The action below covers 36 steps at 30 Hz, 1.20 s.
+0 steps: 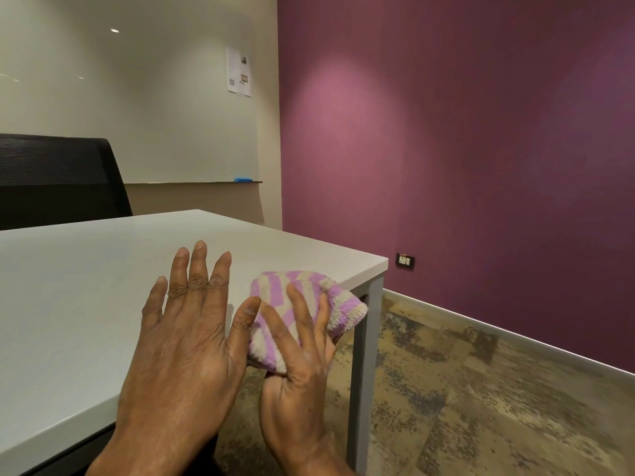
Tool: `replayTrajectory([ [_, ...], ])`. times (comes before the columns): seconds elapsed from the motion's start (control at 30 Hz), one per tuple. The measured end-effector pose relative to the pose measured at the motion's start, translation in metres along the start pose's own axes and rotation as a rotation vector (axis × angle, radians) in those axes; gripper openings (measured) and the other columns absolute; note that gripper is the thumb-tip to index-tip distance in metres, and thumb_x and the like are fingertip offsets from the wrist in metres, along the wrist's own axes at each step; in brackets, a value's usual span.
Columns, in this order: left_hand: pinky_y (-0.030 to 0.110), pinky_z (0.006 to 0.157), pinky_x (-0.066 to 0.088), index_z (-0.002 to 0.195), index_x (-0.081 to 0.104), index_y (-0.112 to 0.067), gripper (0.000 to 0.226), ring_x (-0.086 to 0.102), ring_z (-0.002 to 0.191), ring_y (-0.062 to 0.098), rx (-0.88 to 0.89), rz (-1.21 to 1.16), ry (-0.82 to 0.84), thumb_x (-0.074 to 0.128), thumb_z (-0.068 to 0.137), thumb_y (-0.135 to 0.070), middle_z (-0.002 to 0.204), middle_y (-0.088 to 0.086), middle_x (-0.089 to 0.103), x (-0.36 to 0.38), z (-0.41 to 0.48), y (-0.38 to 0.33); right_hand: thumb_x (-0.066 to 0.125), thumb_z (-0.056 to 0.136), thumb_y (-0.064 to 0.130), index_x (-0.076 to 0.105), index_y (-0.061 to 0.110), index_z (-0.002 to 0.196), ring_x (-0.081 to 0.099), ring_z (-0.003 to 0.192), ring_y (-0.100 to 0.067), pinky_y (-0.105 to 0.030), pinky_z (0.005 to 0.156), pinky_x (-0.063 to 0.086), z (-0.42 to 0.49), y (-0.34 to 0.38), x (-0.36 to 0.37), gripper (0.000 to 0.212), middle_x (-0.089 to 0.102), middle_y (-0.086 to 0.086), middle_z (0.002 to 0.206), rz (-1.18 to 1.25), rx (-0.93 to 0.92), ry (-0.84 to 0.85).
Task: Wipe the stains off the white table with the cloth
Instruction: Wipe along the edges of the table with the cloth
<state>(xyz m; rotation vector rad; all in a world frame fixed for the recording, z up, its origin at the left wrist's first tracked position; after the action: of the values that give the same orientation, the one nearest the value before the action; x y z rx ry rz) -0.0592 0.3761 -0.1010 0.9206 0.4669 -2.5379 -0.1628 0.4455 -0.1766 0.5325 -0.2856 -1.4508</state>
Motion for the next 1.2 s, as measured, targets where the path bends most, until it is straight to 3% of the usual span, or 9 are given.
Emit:
replayTrajectory([
  [0.13,0.042,0.128,0.005,0.162,0.017,-0.025,0.079,-0.006,0.157,0.011,0.003,-0.011,0.002,0.005,0.097,-0.069,0.171,-0.002,0.003,-0.001,0.000,-0.001,0.042,0.071,0.002,0.043,0.045,0.151,0.013,0.158,-0.033,-0.072,0.101,0.038,0.000,-0.005,0.001,0.090,0.036,0.008,0.165,-0.062,-0.142,-0.059],
  [0.23,0.044,0.127,0.008,0.161,0.020,-0.024,0.080,-0.002,0.158,0.014,0.003,0.002,0.000,0.004,0.098,-0.068,0.170,0.000,0.007,-0.002,0.000,-0.001,0.056,0.082,-0.004,0.050,0.035,0.148,0.020,0.156,-0.036,-0.065,0.100,0.042,0.004,-0.016,0.003,0.076,0.042,0.001,0.161,-0.072,-0.176,-0.124],
  [0.4,0.045,0.126,0.009,0.160,0.026,-0.020,0.076,0.002,0.158,0.019,0.041,0.093,0.009,0.008,0.101,-0.065,0.170,0.005,0.011,0.002,0.000,0.000,0.093,0.071,0.005,0.052,0.031,0.146,0.022,0.155,-0.037,-0.030,0.118,0.017,0.013,-0.040,0.008,0.090,0.044,-0.002,0.160,-0.135,-0.125,-0.159],
  [0.5,0.042,0.125,0.005,0.159,0.029,-0.019,0.072,0.002,0.158,0.019,0.064,0.134,0.006,0.014,0.103,-0.061,0.170,0.007,0.012,0.002,-0.001,0.000,0.084,0.082,0.009,0.055,0.029,0.146,0.021,0.156,-0.036,-0.060,0.109,0.039,0.024,-0.058,0.004,0.073,0.043,0.000,0.161,-0.145,-0.099,-0.182],
  [0.57,0.042,0.125,0.005,0.159,0.029,-0.019,0.071,0.003,0.159,0.019,0.065,0.148,0.004,0.015,0.103,-0.060,0.170,0.007,0.012,0.003,-0.001,0.000,0.077,0.080,-0.005,0.051,0.032,0.148,0.019,0.157,-0.033,-0.069,0.099,0.044,0.034,-0.072,0.000,0.082,0.041,0.003,0.162,-0.145,-0.049,-0.202],
  [0.73,0.047,0.124,0.012,0.158,0.031,-0.017,0.070,0.008,0.158,0.023,0.065,0.207,0.008,0.015,0.104,-0.059,0.169,0.009,0.015,0.004,-0.001,-0.001,0.055,0.063,-0.028,0.029,0.056,0.152,0.014,0.158,-0.027,-0.071,0.108,0.038,0.044,-0.090,-0.007,0.125,0.038,0.007,0.163,-0.138,0.029,-0.176],
  [0.93,0.047,0.123,0.010,0.157,0.033,-0.017,0.071,0.013,0.157,0.026,0.067,0.237,0.007,0.013,0.104,-0.059,0.168,0.010,0.018,0.003,0.000,-0.001,0.040,0.077,-0.009,0.040,0.049,0.147,0.016,0.158,-0.021,-0.063,0.117,0.032,0.045,-0.094,-0.010,0.091,0.037,0.008,0.163,-0.042,0.106,-0.225],
  [1.1,0.050,0.125,0.013,0.158,0.031,-0.017,0.074,0.009,0.158,0.024,0.058,0.215,0.010,0.007,0.103,-0.061,0.169,0.009,0.015,0.003,0.000,-0.002,0.042,0.071,-0.029,0.033,0.066,0.144,0.008,0.158,-0.012,-0.063,0.122,0.022,0.030,-0.078,-0.009,0.120,0.024,0.016,0.168,0.039,0.243,-0.161],
  [1.2,0.052,0.125,0.016,0.158,0.031,-0.017,0.074,0.008,0.158,0.023,0.045,0.197,0.008,0.008,0.103,-0.060,0.169,0.008,0.014,0.003,-0.002,-0.002,0.042,0.068,-0.027,0.037,0.052,0.151,0.011,0.159,-0.016,-0.064,0.122,0.025,0.019,-0.075,-0.013,0.115,0.023,0.015,0.168,0.024,0.211,-0.124],
])
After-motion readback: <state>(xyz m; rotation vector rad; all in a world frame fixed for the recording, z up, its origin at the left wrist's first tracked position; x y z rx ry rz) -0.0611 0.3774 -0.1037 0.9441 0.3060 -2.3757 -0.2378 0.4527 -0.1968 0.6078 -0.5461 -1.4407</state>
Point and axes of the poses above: each hand's wrist, its own z-axis towards the middle knuckle, its own x-axis out of the palm, y = z × x, the point moved 3 cm from there along z, towards the middle knuckle
